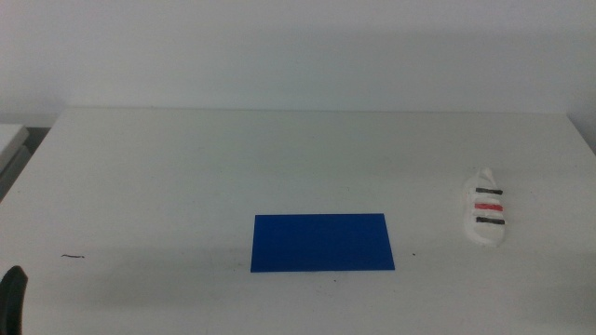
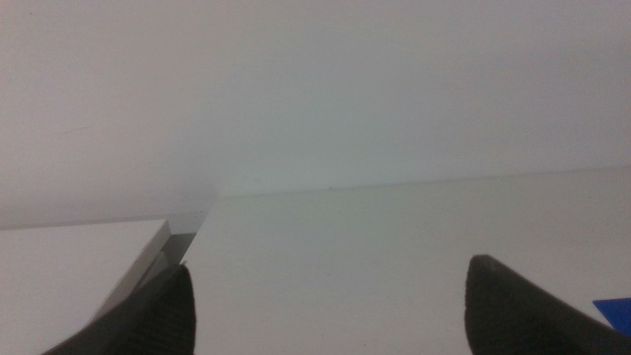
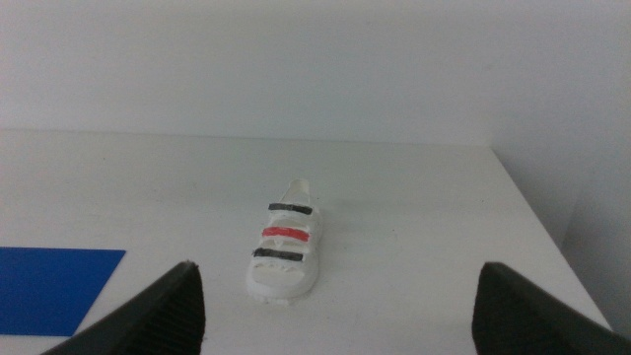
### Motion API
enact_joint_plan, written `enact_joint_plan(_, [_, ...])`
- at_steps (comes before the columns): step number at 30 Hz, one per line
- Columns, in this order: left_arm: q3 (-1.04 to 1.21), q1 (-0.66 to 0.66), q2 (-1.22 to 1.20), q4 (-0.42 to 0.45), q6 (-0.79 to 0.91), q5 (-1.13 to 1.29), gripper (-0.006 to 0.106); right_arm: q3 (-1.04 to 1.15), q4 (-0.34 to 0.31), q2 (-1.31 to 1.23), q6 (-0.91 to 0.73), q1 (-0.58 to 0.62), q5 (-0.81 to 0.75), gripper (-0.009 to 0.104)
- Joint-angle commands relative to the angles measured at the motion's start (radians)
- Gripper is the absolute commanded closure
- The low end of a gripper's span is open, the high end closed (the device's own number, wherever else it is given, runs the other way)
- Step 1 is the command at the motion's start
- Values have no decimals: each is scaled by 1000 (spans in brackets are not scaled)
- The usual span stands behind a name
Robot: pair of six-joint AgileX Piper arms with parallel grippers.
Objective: Use one arm to grab the shoe from the table and place it on the mat.
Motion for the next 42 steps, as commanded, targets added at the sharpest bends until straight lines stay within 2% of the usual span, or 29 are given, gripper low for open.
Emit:
enact_joint_plan(1, [0,-1,5,-4,-1,-12,7,4,7,-5,-2,-8,0,18])
enact_joint_plan(5, [0,-1,5,-4,-1,-12,7,-50,47,-5,-2,-8,115,18])
enact_joint_plan(7, [0,-1,5,-4,-1,-12,7,-117,48,-5,-2,-8,213,18])
enact_joint_plan(12, [0,-1,5,-4,-1,-12,7,-322,51,131,-2,-8,338,18])
enact_joint_plan(14, [0,-1,5,-4,-1,-12,7,-418,55,239,-10,-8,389,18])
enact_joint_plan(15, [0,-1,5,-4,-1,-12,7,-454,37,303,-22,-8,384,18])
enact_joint_plan(16, [0,-1,5,-4,-1,-12,7,-501,49,373,-19,-8,386,18])
enact_joint_plan(19, [0,-1,5,-4,-1,-12,7,-661,121,578,-3,-8,518,18])
enact_joint_plan(26, [0,-1,5,-4,-1,-12,7,-955,159,1072,20,-8,698,18])
enact_joint_plan(29, [0,-1,5,-4,-1,-12,7,-1050,114,1242,48,5,686,18])
enact_joint_plan(36, [0,-1,5,-4,-1,-12,7,-1247,-23,1617,250,35,704,18])
enact_joint_plan(42, [0,-1,5,-4,-1,-12,7,-1345,-52,1814,261,86,667,18])
